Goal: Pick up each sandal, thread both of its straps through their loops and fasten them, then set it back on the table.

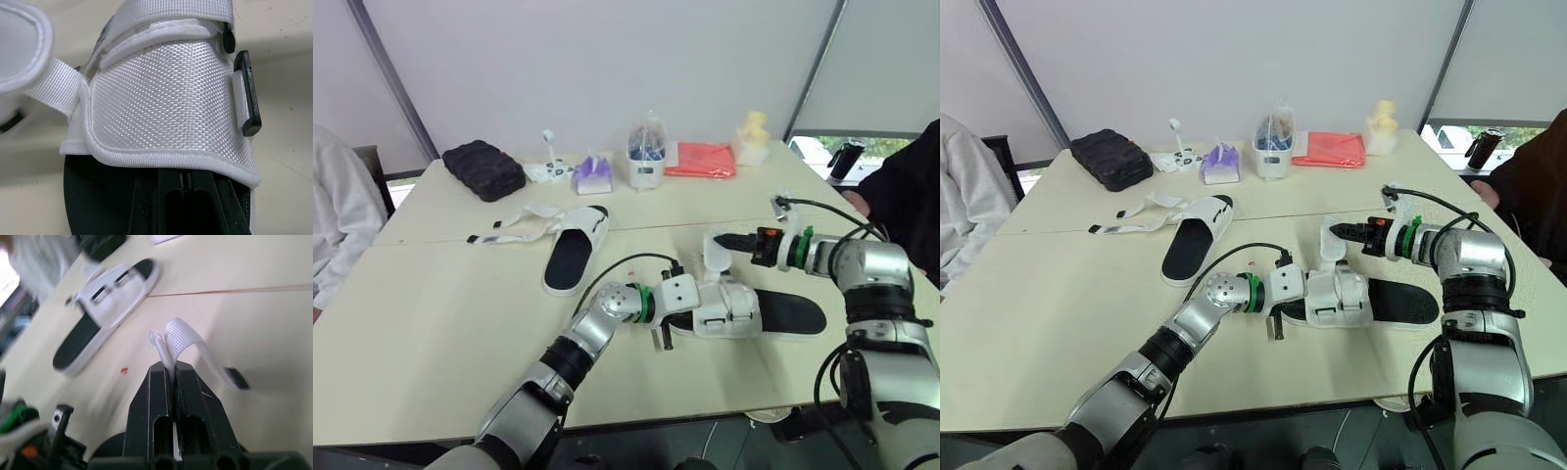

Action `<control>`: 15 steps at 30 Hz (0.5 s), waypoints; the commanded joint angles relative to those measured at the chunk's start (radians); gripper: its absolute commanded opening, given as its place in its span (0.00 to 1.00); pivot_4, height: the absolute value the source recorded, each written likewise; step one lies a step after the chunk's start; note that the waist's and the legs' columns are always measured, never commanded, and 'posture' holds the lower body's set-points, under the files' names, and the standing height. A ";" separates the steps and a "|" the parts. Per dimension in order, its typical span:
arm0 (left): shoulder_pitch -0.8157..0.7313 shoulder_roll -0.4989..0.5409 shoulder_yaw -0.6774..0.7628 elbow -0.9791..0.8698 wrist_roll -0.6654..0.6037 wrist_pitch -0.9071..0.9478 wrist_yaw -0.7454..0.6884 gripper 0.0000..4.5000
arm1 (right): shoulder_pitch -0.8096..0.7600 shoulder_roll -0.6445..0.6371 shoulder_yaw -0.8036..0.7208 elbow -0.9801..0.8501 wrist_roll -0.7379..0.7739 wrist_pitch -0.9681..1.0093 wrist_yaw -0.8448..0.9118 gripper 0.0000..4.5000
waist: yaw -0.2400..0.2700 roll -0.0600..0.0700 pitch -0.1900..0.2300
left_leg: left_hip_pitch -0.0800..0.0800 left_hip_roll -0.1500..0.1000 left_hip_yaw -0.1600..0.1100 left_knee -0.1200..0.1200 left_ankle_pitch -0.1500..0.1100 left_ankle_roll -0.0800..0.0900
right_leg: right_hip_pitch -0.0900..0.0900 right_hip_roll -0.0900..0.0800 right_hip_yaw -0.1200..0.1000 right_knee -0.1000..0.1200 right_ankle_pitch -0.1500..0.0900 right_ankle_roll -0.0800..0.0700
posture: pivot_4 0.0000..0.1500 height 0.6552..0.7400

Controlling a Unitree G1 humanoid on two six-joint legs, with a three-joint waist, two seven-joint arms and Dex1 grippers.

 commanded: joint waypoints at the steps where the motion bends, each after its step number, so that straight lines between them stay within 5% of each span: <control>1: 0.035 -0.001 -0.058 0.071 0.035 0.030 -0.039 0.00 | -0.048 0.014 -0.086 0.017 0.065 0.157 -0.083 0.02 | -0.001 0.000 0.000 | 0.000 0.000 0.000 0.000 0.000 0.000 | 0.000 0.000 0.000 0.000 0.000 0.000 | 1.00 1.00; 5: 0.030 -0.004 -0.062 0.076 0.039 0.022 -0.043 0.00 | -0.136 0.053 -0.185 0.151 0.096 0.169 -0.189 0.08 | -0.002 0.000 0.000 | 0.000 0.000 0.000 0.000 0.000 0.000 | 0.000 0.000 0.000 0.000 0.000 0.000 | 1.00 1.00; 7: 0.031 -0.002 -0.060 0.075 0.040 0.023 -0.041 0.00 | -0.154 0.052 -0.199 0.185 0.106 0.158 -0.191 0.21 | -0.001 0.000 0.000 | 0.000 0.000 0.000 0.000 0.000 0.000 | 0.000 0.000 0.000 0.000 0.000 0.000 | 1.00 1.00; 11: 0.040 0.006 -0.054 0.063 0.038 0.035 -0.035 0.00 | -0.168 0.030 -0.237 0.220 0.149 0.225 -0.189 0.65 | -0.001 0.000 0.000 | 0.000 0.000 0.000 0.000 0.000 0.001 | 0.001 0.000 0.000 0.000 0.000 0.000 | 1.00 1.00; 15: 0.048 0.013 -0.055 0.050 0.037 0.038 -0.037 0.00 | -0.177 0.001 -0.233 0.231 0.170 0.264 -0.168 0.65 | -0.003 0.000 0.000 | 0.000 0.000 0.001 0.000 0.000 0.001 | 0.000 0.000 0.000 0.000 0.000 0.000 | 1.00 1.00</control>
